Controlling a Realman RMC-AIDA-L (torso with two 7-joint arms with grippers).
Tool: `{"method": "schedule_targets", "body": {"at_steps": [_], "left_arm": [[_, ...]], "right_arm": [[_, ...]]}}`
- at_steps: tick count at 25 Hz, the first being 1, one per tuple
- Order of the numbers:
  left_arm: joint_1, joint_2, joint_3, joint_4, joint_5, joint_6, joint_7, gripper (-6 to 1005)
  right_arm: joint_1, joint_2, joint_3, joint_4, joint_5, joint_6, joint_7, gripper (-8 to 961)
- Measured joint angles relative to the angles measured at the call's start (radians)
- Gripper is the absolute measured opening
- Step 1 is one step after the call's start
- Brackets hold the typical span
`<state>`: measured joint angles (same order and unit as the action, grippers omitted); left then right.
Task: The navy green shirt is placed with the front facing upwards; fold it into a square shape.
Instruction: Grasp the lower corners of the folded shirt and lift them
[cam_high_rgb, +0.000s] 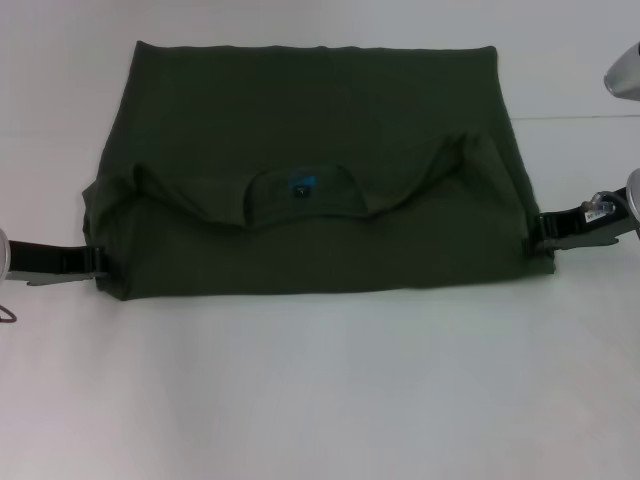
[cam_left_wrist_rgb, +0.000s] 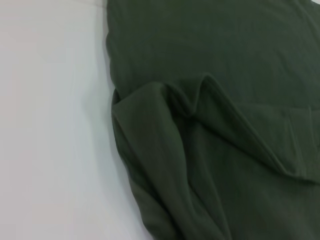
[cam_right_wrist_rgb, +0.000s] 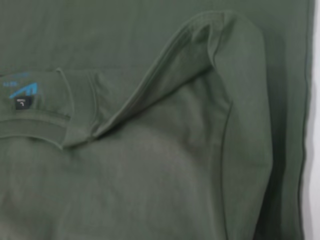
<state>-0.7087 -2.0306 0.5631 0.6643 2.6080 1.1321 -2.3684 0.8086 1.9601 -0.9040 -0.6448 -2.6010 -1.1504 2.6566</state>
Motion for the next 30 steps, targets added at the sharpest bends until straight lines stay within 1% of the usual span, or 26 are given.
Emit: {"method": "schedule_targets", "body": {"at_steps": [4,8,13,17,20,23,30], "left_arm": [[0.0,0.0,0.0,0.0,0.0,0.004,0.0,45],[0.0,0.0,0.0,0.0,0.0,0.017,0.0,46],[-0.006,0.005,-0.002,0.01,0.005,0.072,-0.004,47],[-0.007,0.014,-0.001,0.041,0.011,0.159,-0.009,47],[-0.005,0.022,-0.006,0.065,0.036,0.248,-0.015,48],[-0.004,0.024,-0.007,0.091,0.082,0.328,-0.028,48],[-0.001,0.033,-0.009,0.128,0.124,0.491,-0.036,50]], "right_arm": [[-0.005,-0.008,0.001,-0.002,0.0,-0.001,0.0,43],[-0.007,-0.022,0.013,-0.003,-0.001,-0.019,-0.005,35],[-0.01,-0.042,0.024,-0.019,-0.001,-0.076,-0.015,34],[-0.018,-0.045,0.021,-0.053,-0.001,-0.157,-0.021,34],[-0.023,-0.049,0.022,-0.067,-0.001,-0.221,-0.035,34],[-0.026,-0.055,0.024,-0.068,-0.001,-0.286,-0.048,34],[-0.034,-0.059,0.017,-0.068,-0.009,-0.418,-0.079,35]]}}
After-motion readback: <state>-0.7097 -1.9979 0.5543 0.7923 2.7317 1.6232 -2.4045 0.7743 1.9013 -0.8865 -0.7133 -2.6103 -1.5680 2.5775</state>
